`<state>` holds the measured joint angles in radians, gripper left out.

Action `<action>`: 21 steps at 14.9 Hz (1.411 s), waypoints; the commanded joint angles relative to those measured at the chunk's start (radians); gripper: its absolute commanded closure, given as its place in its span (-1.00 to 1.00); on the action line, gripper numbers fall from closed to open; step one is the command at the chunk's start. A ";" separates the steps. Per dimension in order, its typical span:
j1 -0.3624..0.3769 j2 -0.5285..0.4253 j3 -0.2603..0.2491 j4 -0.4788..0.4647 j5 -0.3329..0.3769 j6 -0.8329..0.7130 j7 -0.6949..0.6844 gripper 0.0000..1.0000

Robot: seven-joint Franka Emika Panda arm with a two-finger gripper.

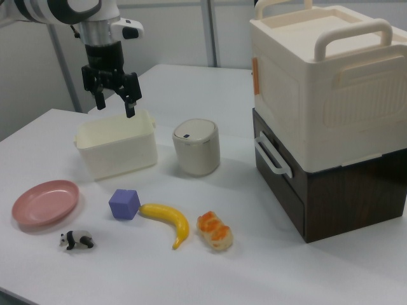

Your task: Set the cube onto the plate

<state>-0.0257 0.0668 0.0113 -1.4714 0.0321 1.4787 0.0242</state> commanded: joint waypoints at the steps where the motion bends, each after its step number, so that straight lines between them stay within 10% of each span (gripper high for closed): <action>1: 0.001 -0.015 -0.008 -0.033 0.023 0.031 -0.036 -1.00; 21: 0.000 -0.085 -0.034 -0.004 0.020 -0.081 -0.036 -1.00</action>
<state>-0.0259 0.0428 -0.0020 -1.4672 0.0322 1.4239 0.0081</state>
